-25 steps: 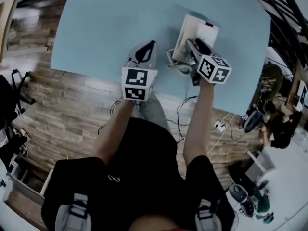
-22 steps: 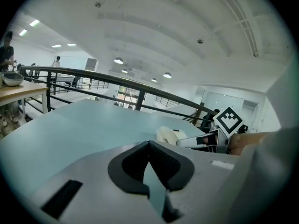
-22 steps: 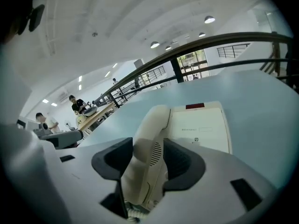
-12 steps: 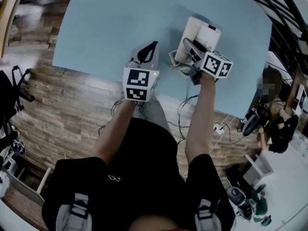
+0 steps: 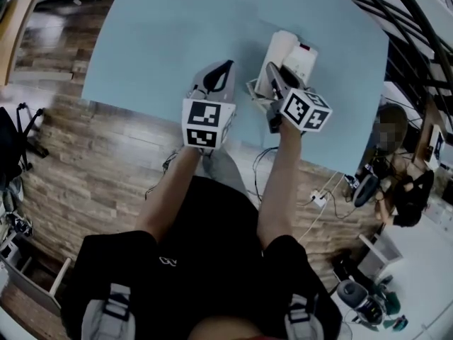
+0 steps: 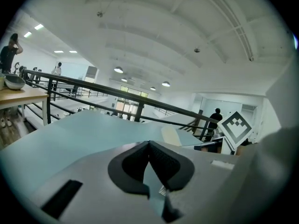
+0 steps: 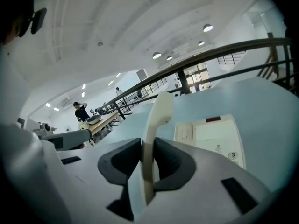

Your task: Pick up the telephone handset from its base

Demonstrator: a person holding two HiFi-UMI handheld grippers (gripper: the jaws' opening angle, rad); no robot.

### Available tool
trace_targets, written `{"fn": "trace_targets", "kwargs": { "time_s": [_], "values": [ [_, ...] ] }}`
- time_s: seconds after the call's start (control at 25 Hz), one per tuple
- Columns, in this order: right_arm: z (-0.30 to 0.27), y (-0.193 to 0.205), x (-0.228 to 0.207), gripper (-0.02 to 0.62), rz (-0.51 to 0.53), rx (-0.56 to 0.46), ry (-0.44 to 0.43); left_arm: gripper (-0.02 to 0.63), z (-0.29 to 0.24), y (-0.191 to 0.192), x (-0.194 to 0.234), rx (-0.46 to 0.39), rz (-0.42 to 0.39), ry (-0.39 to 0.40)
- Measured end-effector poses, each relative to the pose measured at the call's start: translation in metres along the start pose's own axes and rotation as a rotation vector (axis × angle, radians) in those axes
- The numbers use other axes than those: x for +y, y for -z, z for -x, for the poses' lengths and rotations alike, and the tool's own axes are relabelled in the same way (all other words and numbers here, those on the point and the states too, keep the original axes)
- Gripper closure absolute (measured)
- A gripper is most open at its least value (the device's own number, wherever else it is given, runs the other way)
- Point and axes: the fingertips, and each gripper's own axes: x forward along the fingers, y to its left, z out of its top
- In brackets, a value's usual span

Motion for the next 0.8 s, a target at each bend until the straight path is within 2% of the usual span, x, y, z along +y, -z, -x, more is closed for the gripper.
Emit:
{"fn": "trace_targets", "kwargs": {
  "time_s": [0.4, 0.6, 0.8],
  "values": [
    [0.103, -0.084, 0.058, 0.512, 0.224, -0.270, 0.096, 0.607, 0.025, -0.071, -0.045, -0.176, -0.072, 0.061],
    [0.154, -0.107, 0.080, 0.512, 0.342, -0.377, 0.151, 0.607, 0.046, -0.111, -0.072, -0.271, -0.134, 0.103],
    [0.187, -0.121, 0.076, 0.512, 0.360, -0.469, 0.176, 0.607, 0.054, -0.131, -0.092, -0.316, -0.168, 0.143]
  ]
}}
